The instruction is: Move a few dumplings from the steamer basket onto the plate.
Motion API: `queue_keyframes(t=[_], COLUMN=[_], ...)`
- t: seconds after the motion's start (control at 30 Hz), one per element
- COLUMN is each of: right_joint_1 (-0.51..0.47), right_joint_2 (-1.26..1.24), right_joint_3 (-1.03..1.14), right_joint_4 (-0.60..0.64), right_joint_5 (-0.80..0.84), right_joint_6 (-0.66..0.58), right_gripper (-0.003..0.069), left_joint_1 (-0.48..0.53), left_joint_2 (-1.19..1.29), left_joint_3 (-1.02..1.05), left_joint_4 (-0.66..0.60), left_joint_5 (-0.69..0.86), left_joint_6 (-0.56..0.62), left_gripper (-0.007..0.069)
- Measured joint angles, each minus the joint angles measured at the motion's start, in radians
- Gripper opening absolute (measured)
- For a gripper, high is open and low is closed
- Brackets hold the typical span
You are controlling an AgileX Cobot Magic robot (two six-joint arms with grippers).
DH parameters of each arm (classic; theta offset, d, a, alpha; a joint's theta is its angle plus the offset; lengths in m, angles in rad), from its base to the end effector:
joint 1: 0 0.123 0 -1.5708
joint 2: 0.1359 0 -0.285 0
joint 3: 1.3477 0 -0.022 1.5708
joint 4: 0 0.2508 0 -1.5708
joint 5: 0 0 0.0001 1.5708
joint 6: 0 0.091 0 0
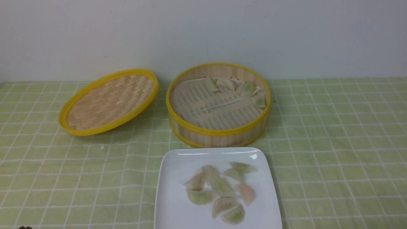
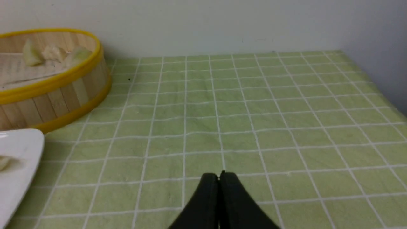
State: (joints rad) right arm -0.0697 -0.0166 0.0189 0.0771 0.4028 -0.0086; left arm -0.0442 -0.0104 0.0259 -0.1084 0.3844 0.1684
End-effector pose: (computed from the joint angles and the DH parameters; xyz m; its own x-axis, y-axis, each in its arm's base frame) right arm 0.0515 -0.0008 0.1717 -0.3076 0.0839 -0.9478 0.0603 0.9958 0.0686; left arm 0.0521 -0.0060 0.1707 -0.2991 0.0810 -0.9508 0.1033 0.9933 0.0522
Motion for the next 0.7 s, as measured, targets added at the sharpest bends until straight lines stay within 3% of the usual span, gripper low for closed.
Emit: queue_keyframes(t=[0.7], right_joint_1=[0.000], right_joint_2=[0.000], right_joint_3=[0.000], right_joint_4=[0.005], right_joint_5=[-0.002], right_joint_6=[0.009], right_gripper=[-0.0010], left_joint_1=[0.000], left_joint_2=[0.000], left_joint_3=[0.000], left_joint_4=[0.000], left_joint_5=[0.000], left_joint_6=[0.000], left_gripper=[-0.0006])
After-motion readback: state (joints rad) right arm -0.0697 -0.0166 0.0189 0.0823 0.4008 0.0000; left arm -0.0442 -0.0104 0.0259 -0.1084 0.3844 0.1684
